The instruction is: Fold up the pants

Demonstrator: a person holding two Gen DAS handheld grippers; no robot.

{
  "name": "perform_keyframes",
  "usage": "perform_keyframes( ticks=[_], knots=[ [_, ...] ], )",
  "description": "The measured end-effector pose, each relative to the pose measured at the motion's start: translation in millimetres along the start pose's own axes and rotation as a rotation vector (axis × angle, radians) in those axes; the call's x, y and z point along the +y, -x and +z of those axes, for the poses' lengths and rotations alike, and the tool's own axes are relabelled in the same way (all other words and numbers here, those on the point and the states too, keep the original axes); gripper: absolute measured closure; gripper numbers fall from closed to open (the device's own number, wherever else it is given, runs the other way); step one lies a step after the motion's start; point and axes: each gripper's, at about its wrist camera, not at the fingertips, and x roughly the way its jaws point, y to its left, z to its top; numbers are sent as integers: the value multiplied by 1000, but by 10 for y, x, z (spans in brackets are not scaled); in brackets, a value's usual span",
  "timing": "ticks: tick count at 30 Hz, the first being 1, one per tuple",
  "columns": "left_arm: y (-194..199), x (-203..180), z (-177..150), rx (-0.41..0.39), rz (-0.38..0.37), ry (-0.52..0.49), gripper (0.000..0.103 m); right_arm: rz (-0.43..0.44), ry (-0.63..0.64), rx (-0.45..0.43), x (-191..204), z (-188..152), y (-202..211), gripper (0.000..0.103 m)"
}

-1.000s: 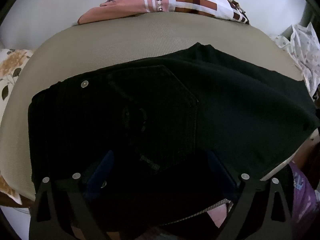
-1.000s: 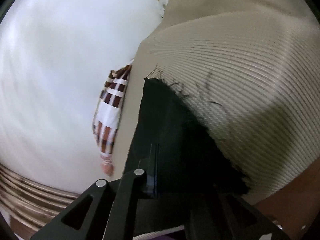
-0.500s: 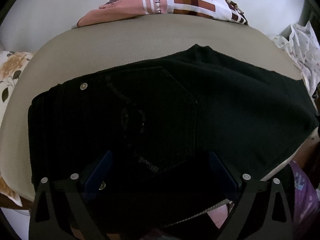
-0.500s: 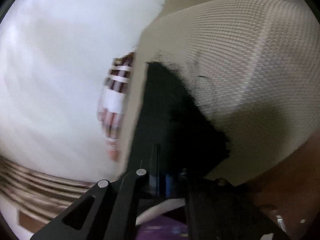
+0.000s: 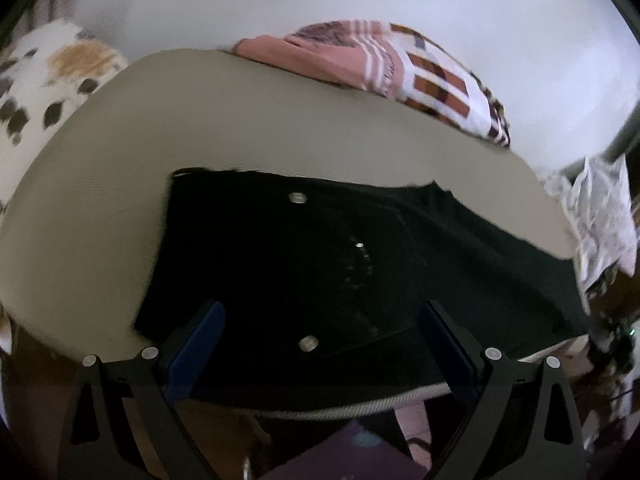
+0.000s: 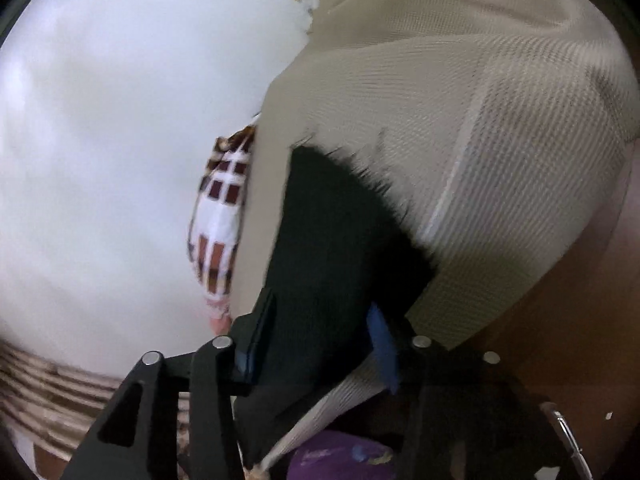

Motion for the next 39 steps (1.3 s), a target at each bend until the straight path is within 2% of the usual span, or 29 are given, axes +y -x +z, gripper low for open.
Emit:
perform_keyframes(
  ticks=[2,5,6,8,11,14,17,20,21,22,23,25,27,28,29,30,34,37,39],
  knots=[
    [68,143,-19,28,0,33,6,52,7,50,87,-126,-55,57],
    [95,332,-124,69,14,85,7,189,22,198,343,-458,-332,57],
    [86,388,-167,83,3,109,8,196,43,241,452,-561,-450,56],
    [72,485,-245,108,-9,155,23,174,126,350,740,-820,-746,54],
    [62,697,-323,117,11,246,33,144,225,449,1076,-1077,-1035,50],
    [36,980,-373,121,9,356,34,178,268,516,1341,-1297,-1232,45],
    [-70,1096,-398,160,-56,419,34,204,284,542,1462,-1426,-1302,40],
    [-112,1061,-326,157,-83,388,34,199,284,567,1447,-1558,-1317,39],
    [-133,1027,-284,155,-75,357,34,196,278,573,1427,-1589,-1342,39],
    [-158,997,-253,161,-64,332,38,190,269,579,1388,-1616,-1354,39],
    [-194,932,-222,176,-49,293,67,183,260,581,1391,-1630,-1381,39],
    [-196,872,-184,187,-15,251,69,170,237,586,1373,-1665,-1516,39],
    [-92,771,-126,150,31,208,72,161,231,585,1362,-1680,-1544,39],
    [-25,736,-88,122,44,190,76,157,234,580,1349,-1670,-1530,39],
    [66,702,-34,79,62,172,86,155,235,571,1328,-1645,-1505,39],
    [156,680,36,32,82,150,89,154,233,563,1309,-1618,-1490,39],
    [231,724,251,-31,117,131,89,129,183,523,1135,-1467,-1479,38],
    [58,844,221,8,166,138,90,115,145,503,993,-1412,-1466,38],
    [-59,1002,104,57,169,168,94,105,129,495,913,-1388,-1463,38]
  ],
)
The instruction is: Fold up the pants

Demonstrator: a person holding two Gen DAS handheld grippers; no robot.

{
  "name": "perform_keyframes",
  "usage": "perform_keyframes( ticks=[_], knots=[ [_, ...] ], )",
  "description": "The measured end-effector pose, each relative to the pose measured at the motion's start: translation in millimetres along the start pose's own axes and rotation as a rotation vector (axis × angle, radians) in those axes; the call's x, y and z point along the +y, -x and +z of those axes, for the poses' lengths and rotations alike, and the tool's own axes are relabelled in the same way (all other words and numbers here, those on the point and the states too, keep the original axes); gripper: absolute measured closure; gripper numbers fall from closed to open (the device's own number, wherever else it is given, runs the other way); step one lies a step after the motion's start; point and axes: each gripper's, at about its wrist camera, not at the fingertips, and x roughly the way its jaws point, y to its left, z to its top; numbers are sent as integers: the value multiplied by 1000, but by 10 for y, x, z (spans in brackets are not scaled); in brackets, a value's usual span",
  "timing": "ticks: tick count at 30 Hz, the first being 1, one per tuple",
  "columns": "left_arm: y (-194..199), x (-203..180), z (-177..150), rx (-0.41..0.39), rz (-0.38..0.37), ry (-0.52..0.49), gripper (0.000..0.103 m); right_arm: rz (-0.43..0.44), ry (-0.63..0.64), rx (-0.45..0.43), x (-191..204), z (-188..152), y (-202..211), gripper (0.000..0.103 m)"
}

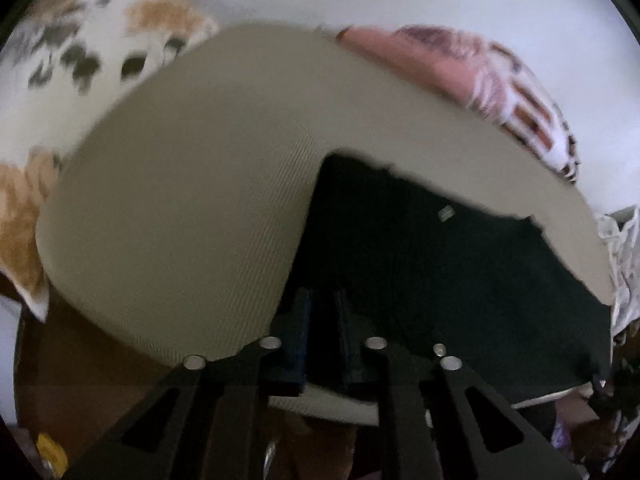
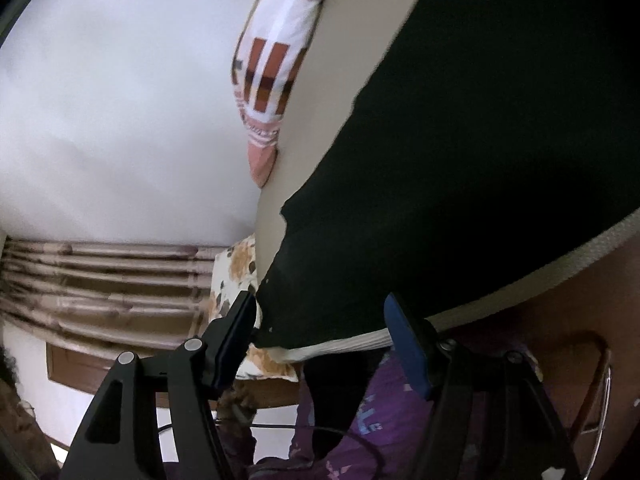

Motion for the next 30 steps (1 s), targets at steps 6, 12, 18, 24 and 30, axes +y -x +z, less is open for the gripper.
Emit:
perform_keyframes(
  ticks=[6,12,18,24,30],
  knots=[
    [-65,39,-38,-16,42,-18,94,9,-2,10,-32,34,-27,36],
    [6,-49,-47,-34,19,-44,94,-8,135,92,341,74,-177,36],
    [-52,-156,-127,-35,41,-73,93,-169,729,224,1402,77,-1063,39],
    [2,-121,-97,-65,14,-46,90,-306,1044,354,1579,338,-2061,65],
    [49,-131,-96,-112,43,-15,87,-340,1096,404,1513,610,-2604,67]
  ],
)
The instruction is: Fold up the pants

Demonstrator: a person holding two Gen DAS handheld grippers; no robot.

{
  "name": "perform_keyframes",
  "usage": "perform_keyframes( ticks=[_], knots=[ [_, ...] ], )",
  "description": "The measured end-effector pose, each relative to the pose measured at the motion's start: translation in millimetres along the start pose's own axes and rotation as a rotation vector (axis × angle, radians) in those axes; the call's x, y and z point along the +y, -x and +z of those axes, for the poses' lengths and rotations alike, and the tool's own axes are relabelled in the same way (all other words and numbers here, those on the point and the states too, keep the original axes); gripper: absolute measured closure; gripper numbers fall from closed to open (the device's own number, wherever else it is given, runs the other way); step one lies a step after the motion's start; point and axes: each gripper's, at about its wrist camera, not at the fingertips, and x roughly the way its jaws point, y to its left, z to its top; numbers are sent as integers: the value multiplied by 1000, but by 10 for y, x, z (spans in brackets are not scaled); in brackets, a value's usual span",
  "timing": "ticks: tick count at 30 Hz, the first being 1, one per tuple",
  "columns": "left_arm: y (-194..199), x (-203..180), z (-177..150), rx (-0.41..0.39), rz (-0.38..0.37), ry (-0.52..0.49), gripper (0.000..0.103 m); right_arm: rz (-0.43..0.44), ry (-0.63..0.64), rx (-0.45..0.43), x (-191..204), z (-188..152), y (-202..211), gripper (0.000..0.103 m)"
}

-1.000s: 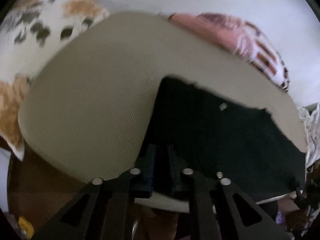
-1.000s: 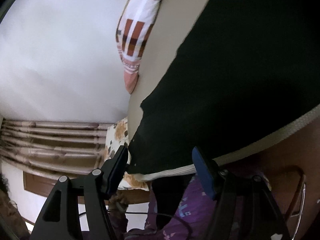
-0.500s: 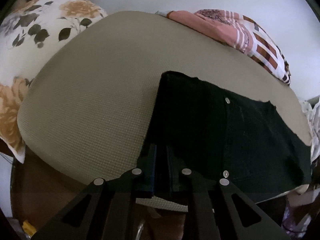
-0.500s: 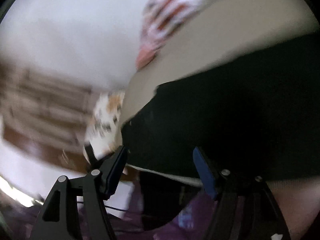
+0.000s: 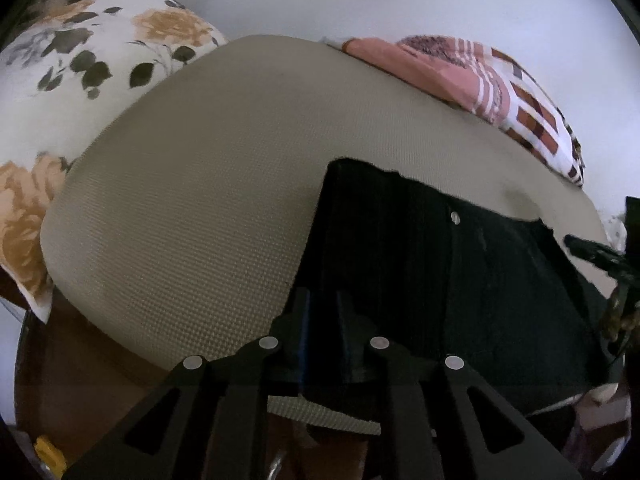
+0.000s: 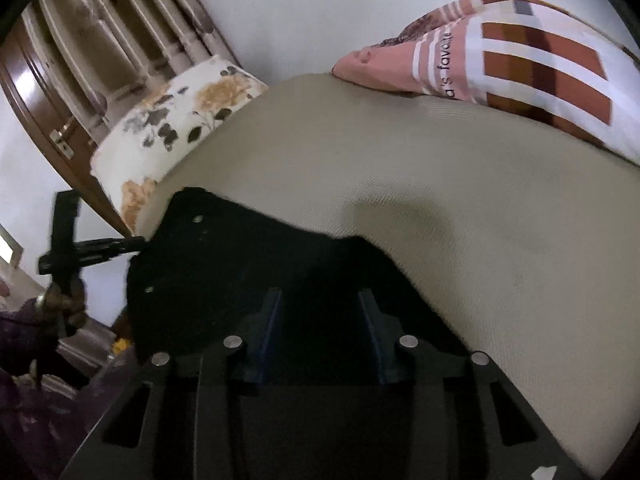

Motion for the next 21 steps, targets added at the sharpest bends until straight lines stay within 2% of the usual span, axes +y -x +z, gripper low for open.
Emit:
perform_keyframes(
  ticks=[3,5,7,8,9,11,15,17,21],
  knots=[
    [27,-24,-17,-44,10,-1,81,-5,26,54,-64,76,-201,67],
    [24,-37,-33,-57,10,-10,69,-36,41,100,-104,98,-329,68],
    [-14,-38,-40,-50,22,-19,58,-5,34,115,-141,130,-383,70],
    [-30,-27,-47,-50,22,-16,56,15,34,114,-135,150,-386,74],
    [-42,-22,-52,-50,18,-12,56,9,51,121,-113,158,-401,86],
    [-87,-3,-55,-39,23,-3,54,-10,77,122,-78,167,-442,96],
    [-99,66,-49,-48,32,29,53,-38,87,86,-3,226,-415,98],
    [-96,99,-38,-60,46,46,52,-68,57,46,-94,260,-383,99],
    [-148,151,-38,-46,44,66,49,-80,3,33,-235,287,-506,100]
  ],
)
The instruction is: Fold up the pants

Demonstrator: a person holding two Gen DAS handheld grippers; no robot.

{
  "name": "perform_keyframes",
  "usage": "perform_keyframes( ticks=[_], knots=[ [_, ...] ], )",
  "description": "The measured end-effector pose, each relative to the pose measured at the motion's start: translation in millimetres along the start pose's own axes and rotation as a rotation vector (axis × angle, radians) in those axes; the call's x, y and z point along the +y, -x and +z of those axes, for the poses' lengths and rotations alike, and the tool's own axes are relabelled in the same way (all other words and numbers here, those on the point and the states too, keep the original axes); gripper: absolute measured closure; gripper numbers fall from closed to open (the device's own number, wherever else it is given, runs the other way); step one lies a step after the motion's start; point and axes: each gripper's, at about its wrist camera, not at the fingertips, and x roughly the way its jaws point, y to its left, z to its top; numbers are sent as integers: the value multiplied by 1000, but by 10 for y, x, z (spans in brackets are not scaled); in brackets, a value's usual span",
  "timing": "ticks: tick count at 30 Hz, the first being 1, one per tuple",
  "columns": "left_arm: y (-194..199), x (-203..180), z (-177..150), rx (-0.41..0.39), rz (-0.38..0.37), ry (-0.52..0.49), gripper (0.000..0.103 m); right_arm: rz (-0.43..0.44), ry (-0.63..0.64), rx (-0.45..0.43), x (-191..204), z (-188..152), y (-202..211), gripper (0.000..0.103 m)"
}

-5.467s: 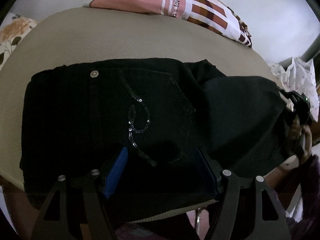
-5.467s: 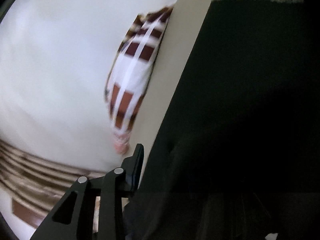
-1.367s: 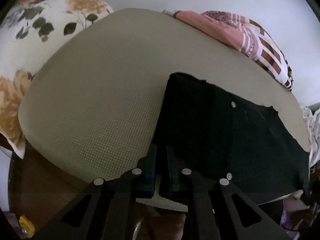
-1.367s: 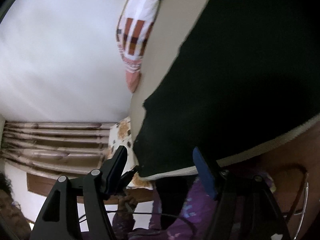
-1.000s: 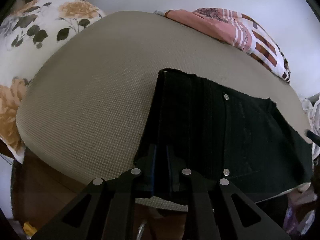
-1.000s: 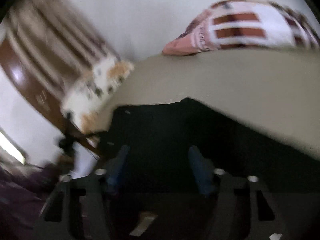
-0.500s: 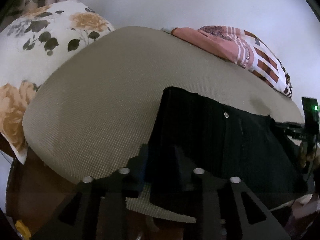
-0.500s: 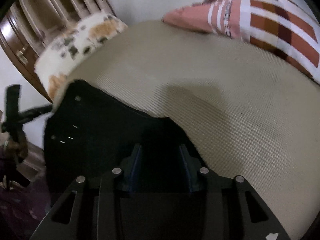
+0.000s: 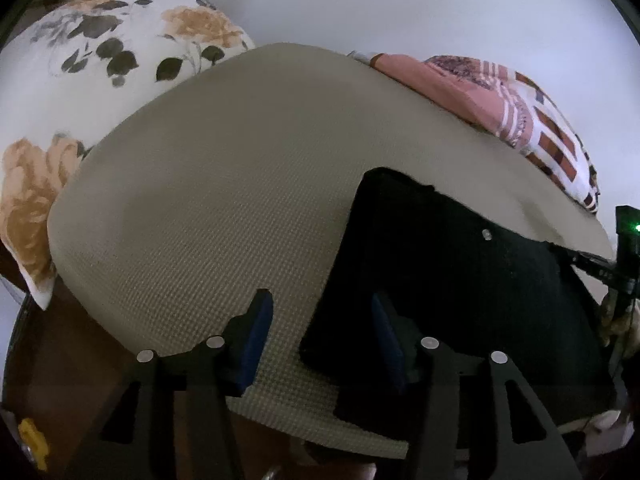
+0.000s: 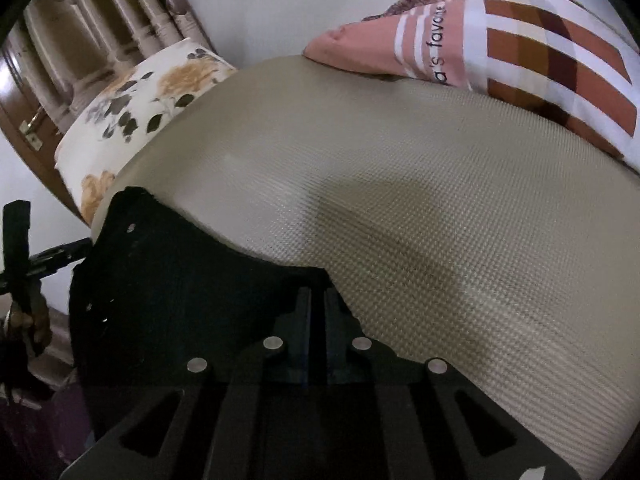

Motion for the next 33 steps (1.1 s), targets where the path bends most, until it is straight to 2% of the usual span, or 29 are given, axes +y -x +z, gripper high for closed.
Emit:
perform_keyframes(
  ticks=[6,9,14,17,23,24,25,28,29,31,33],
  knots=[
    [53,16,26,3,-3,4,48,4,-16,-17,-31,-1,-19,100],
    [124,68,69,6,19,12,48,1,-28,-23,-31,5,-38,102],
    [178,294,26,85,32,78,48,-53,3,-36,40,-21,-43,102],
    [226,393,-86,161,-40,129,48,-51,-12,-38,17,-15,-48,101],
    [152,306,-281,324,-268,219,48,-85,-2,-51,52,-42,-32,99],
    [99,277,-299,357,-304,234,48,-88,-9,-52,35,-47,-30,92],
    [57,253,-316,378,-335,253,48,-89,-24,-54,9,-45,-26,91],
    [-22,248,-316,370,-410,330,49,-71,-44,-55,-28,-46,-21,90],
    [-23,255,-299,351,-419,349,58,-74,-41,-55,-23,-45,-23,90],
    [2,230,-258,329,-381,330,81,-80,-35,-56,-9,-43,-26,90],
    [93,130,-227,289,-332,279,83,-78,-36,-56,0,-43,-21,90]
  ],
)
